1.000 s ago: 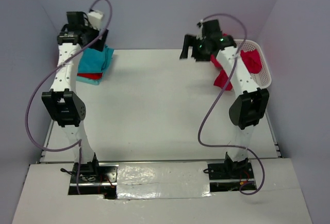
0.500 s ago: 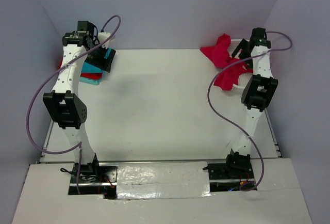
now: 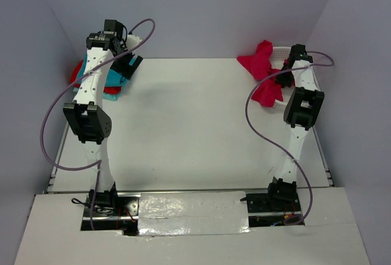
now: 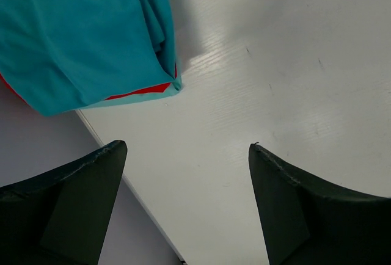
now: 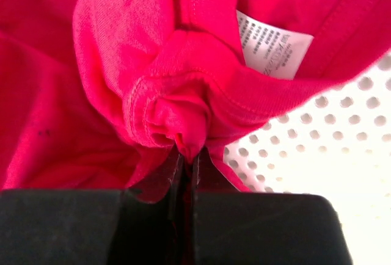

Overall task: Fold and stack the t-shirts
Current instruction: Grab crumpled tshirt from bin with the right arm, then move the tshirt to the center of the board

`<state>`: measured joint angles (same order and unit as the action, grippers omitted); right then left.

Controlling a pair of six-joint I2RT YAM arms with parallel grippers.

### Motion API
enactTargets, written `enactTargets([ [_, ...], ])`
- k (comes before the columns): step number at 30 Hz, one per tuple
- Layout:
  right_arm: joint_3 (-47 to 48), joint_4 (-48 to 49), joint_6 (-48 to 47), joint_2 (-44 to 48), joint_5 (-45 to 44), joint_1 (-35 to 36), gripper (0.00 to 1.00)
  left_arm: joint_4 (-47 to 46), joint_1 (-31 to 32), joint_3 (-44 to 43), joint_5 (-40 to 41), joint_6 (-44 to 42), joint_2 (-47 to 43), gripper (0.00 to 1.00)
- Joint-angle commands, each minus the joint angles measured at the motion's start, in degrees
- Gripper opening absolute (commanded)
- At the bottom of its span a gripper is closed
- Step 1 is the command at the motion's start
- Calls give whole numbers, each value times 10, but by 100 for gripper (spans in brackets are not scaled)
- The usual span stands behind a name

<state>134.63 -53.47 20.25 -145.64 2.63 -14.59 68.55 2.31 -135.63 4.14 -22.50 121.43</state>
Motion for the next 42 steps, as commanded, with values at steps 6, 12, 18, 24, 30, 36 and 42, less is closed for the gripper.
enactTargets([
  [6,-1,19,3,160,-55,7,0,-49,2,68,10,-13,-57,93],
  [12,-36,107,-15,394,-110,52,0,-78,0,95,9,24,-126,93],
  [18,-184,295,-94,632,-151,202,0,-125,-78,165,-93,111,-232,94],
  [24,-287,405,-105,788,-105,424,0,-138,-148,192,-130,118,-288,93],
  [30,-326,369,-8,705,-73,526,0,-128,-155,165,-142,112,-291,94],
  [36,-191,208,45,426,-105,527,7,-117,-155,130,-151,101,-247,91],
  [42,34,65,73,180,-38,486,99,-124,-152,146,-163,86,-229,89],
])
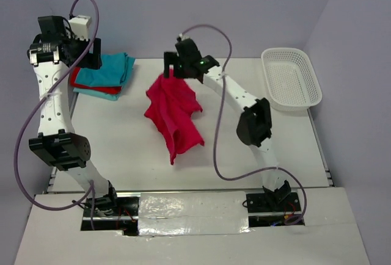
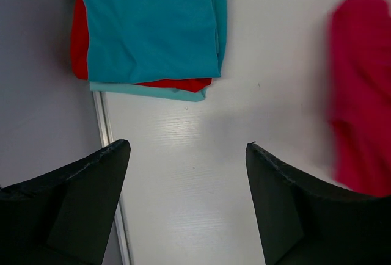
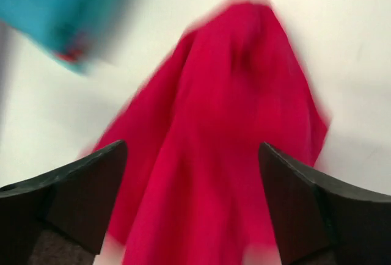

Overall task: Fold and stack the t-shirts
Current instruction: Move the tshirt to the center of the board

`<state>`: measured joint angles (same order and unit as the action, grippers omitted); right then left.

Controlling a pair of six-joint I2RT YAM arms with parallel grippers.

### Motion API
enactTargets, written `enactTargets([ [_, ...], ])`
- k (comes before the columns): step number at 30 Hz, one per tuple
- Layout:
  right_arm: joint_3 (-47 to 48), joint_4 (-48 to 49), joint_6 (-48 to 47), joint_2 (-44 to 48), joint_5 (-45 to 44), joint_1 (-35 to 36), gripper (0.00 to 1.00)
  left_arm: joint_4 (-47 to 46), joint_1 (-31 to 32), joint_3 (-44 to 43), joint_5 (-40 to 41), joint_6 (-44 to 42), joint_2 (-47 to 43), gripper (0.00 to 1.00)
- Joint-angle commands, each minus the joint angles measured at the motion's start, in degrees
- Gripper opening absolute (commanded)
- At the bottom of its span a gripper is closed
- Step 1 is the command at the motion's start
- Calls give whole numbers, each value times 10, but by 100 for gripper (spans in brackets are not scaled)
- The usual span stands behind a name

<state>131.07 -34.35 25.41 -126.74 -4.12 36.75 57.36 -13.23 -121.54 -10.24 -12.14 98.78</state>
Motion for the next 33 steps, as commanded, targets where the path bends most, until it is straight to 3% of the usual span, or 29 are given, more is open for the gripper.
enactTargets([
  [1,56,-121,18,-8,45,-36,100,-21,8,38,-29,-21,-21,89],
  [3,-42,-69,6,38,83,-48,100,-49,34,105,-31,-41,-53,88],
  [4,-127,-48,2,61,81,-51,100,-54,49,125,-25,-62,-63,87],
  [6,-211,22,-18,141,64,-58,100,-53,94,169,-10,-88,-78,84],
  [10,-387,78,-31,225,107,-102,99,-59,287,333,-7,-146,-128,79],
  [11,-414,90,-25,243,127,-116,93,-82,325,362,-14,-159,-137,80],
  [12,-441,118,-16,250,174,-157,42,-98,362,386,-13,-168,-145,81],
  [13,-487,128,-4,256,192,-176,15,-116,443,430,1,-174,-152,83],
  [14,-502,137,22,257,203,-193,0,-160,482,451,19,-183,-151,85],
  [15,-513,155,25,253,212,-215,8,-179,513,465,48,-189,-143,87],
  [16,-512,161,23,245,231,-221,22,-194,563,479,60,-197,-114,88],
  [18,-473,134,-13,195,234,-219,46,-237,594,478,86,-193,-55,89],
  [20,-375,90,-51,118,228,-201,58,-255,599,465,94,-179,-16,89],
  [21,-339,50,-61,92,225,-197,61,-266,600,458,91,-179,2,95],
  [25,-182,-5,-91,-36,206,-166,72,-329,625,482,100,-205,54,98],
  [30,-21,-89,-98,-142,173,-136,78,-330,647,508,89,-192,91,94],
  [33,24,-139,-99,-199,145,-128,79,-344,648,533,88,-182,98,91],
])
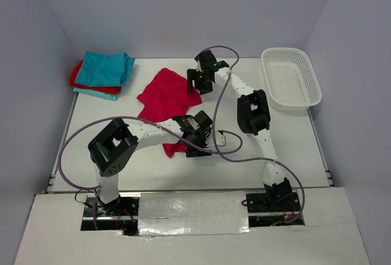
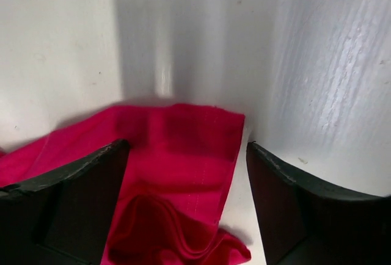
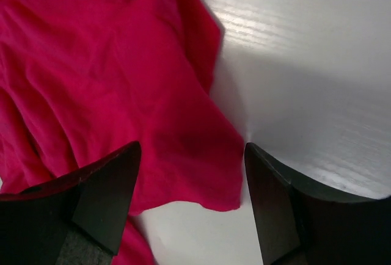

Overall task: Fold and stack the t-shirts
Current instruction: Move the tshirt to the center of the board, then flatten out the tshirt

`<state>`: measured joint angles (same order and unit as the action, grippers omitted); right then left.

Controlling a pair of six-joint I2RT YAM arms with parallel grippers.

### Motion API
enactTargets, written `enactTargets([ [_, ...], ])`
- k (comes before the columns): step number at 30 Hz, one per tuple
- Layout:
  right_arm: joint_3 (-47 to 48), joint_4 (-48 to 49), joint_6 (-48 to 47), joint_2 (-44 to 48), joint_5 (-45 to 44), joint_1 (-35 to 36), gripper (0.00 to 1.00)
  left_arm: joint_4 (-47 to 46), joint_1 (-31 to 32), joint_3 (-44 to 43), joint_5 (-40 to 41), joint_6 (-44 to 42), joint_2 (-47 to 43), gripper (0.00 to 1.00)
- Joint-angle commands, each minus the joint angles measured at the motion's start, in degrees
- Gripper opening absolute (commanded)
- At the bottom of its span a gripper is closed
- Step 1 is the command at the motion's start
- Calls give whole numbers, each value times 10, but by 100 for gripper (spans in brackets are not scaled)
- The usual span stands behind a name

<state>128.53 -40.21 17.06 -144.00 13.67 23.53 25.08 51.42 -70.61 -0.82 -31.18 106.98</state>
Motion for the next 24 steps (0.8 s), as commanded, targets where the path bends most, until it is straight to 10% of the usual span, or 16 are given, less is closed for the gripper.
enactTargets([
  [1,44,-83,-18,-27,-32,6,75,-10,2,24,-28,14,16,89],
  [4,-12,-65,-17,-10,-37,11,50,-22,4,34,-44,32,20,78],
  [8,-60,-33,-7,13,-15,7,0,-44,3,29,-24,59,25,0],
  [14,-141,14,31,138,28,-60,0,59,-155,-20,-69,59,-98,0],
  [24,-442,-46,-11,614,52,-162,0,341,-508,-177,-158,-59,-337,0],
])
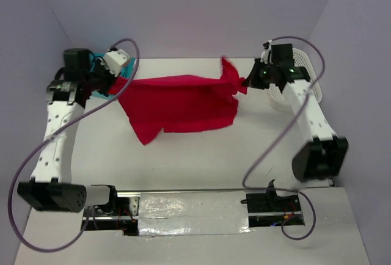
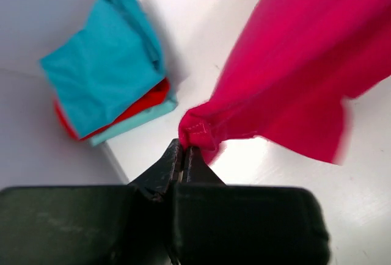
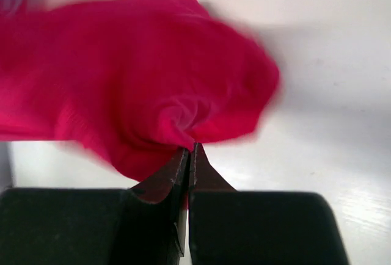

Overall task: Fold and stack the t-shirts
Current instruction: Flatten out the tshirt

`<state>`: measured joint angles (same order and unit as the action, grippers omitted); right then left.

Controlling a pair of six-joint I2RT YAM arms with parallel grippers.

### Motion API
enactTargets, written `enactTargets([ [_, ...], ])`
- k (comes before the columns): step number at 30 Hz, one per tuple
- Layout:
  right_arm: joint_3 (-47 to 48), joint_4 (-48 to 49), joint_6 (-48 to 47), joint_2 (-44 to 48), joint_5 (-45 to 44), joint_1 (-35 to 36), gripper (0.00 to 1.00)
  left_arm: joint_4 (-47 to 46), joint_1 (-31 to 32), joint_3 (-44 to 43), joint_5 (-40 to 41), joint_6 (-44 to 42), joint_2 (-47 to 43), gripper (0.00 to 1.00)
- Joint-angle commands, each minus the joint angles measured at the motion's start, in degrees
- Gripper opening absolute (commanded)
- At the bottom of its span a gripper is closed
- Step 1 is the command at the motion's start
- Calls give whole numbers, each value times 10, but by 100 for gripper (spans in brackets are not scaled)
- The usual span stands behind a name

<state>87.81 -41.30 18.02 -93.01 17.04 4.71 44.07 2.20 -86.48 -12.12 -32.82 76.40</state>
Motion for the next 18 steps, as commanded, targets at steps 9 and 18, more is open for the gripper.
enactTargets([
  [9,25,-289,-9,266,28,22,0,278,-158,-133,-19,-37,-43,0],
  [18,147,-76,21,-25,162,21,0,123,-144,-314,-89,65,222,0],
])
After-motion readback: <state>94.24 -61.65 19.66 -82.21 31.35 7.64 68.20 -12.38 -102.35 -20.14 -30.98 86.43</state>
